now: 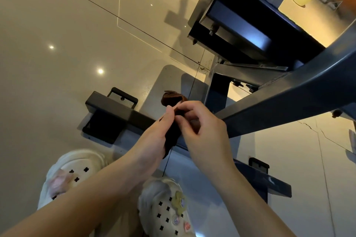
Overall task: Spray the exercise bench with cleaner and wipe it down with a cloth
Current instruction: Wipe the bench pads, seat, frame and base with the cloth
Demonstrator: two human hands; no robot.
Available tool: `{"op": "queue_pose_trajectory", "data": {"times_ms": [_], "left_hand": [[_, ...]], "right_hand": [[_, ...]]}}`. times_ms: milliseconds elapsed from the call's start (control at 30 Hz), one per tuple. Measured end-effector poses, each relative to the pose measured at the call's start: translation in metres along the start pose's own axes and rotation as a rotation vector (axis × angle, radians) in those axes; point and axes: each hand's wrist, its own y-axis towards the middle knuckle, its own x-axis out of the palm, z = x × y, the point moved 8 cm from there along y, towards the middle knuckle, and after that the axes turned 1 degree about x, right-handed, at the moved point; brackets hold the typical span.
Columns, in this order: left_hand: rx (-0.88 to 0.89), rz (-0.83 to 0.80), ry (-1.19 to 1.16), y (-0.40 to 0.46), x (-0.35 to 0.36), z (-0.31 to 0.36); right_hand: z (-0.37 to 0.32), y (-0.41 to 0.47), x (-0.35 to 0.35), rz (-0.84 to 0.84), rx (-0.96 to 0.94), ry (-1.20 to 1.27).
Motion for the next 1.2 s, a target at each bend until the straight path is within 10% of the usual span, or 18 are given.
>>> {"op": "queue_pose_trajectory", "data": {"times_ms": [167, 300, 500, 867, 1200], "left_hand": [[0.073, 0.034, -0.120, 0.003, -0.009, 0.014], [0.114, 0.069, -0.285, 0.008, -0.019, 0.022], [0.152, 0.041, -0.304, 0.007, -0.018, 0.024], [0.134, 0.062, -0.240, 0.007, -0.007, 0.031], [0.192, 0.023, -0.007, 0.062, 0.061, -0.004]], "right_hand": [[0.025, -0.009, -0.021, 0.155, 0.156, 0.175], [0.045, -0.030, -0.001, -0.106, 0.345, 0.072], [0.009, -0.012, -0.005, -0.049, -0.009, -0.131], [0.006, -0.011, 0.024, -0.208, -0.080, -0.153], [-0.022, -0.016, -0.130, 0.313, -0.667, -1.176]]}}
